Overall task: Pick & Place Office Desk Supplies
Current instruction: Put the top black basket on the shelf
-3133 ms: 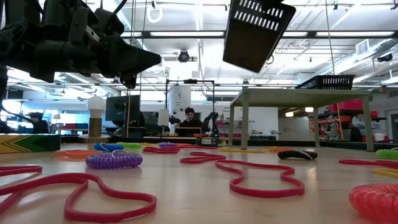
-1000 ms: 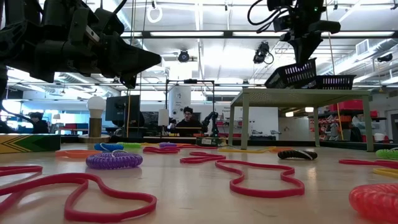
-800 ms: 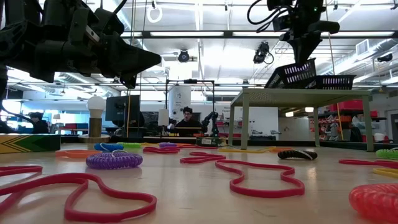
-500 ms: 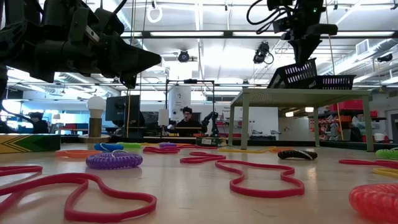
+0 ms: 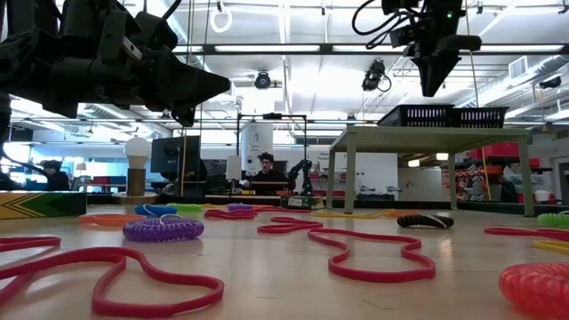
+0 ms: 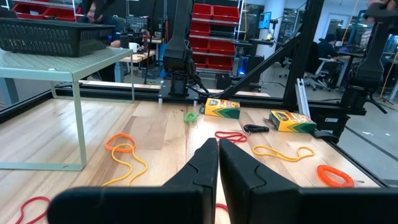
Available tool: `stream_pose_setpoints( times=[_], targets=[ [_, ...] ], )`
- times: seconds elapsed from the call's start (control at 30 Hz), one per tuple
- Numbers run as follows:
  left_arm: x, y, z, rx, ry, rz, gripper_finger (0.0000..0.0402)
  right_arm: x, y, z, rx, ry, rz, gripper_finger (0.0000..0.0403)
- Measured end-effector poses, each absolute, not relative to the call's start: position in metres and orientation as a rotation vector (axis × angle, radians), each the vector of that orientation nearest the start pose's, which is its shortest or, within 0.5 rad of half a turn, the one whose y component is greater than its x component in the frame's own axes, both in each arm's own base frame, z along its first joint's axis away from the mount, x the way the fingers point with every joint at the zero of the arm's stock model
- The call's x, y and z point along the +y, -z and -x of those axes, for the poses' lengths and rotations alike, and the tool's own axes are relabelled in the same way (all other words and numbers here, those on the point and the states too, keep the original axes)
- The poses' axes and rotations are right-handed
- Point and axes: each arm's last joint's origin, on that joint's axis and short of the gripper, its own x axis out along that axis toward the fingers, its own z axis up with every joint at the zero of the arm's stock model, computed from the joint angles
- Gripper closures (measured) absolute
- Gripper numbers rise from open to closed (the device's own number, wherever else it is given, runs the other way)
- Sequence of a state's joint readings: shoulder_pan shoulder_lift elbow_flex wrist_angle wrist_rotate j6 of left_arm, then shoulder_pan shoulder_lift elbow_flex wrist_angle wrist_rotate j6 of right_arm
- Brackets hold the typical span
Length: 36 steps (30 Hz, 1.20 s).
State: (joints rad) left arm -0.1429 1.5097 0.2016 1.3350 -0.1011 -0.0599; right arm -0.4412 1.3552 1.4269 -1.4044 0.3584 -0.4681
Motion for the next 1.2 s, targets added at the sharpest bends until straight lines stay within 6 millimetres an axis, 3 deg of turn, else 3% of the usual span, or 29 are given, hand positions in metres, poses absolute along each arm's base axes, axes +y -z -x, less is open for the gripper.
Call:
stream_pose_setpoints(
  times=[0.1,0.3,0.53,0.77,1.0,1.2],
  targets=[
    [-0.029,-0.149,-0.22,-0.025,0.043,0.063,0.038,-0.11,-0.348,-0.199,1.461,0.52,0.224,0.0332],
    [-0.029,-0.149,-0.22,-0.025,0.043,0.063,0.038,-0.129,-0.348,-0.192,1.365,0.697,0.009,0.0395],
    [-0.029,-0.149,-0.22,-0.025,0.042,0.063,0.038,-0.153,-0.349,-0.179,1.246,0.87,-0.251,0.0396],
    [-0.029,-0.149,-0.22,-0.025,0.042,0.063,0.038,-0.169,-0.35,-0.182,1.12,0.955,-0.309,0.0393],
    [-0.029,-0.149,-0.22,-0.025,0.042,0.063,0.038,-0.193,-0.323,-0.195,1.229,0.998,-0.345,0.0398],
    [-0.029,-0.149,-0.22,-0.025,0.042,0.063,0.038,-0.199,-0.316,-0.195,1.267,1.046,-0.35,0.0398]
  ],
)
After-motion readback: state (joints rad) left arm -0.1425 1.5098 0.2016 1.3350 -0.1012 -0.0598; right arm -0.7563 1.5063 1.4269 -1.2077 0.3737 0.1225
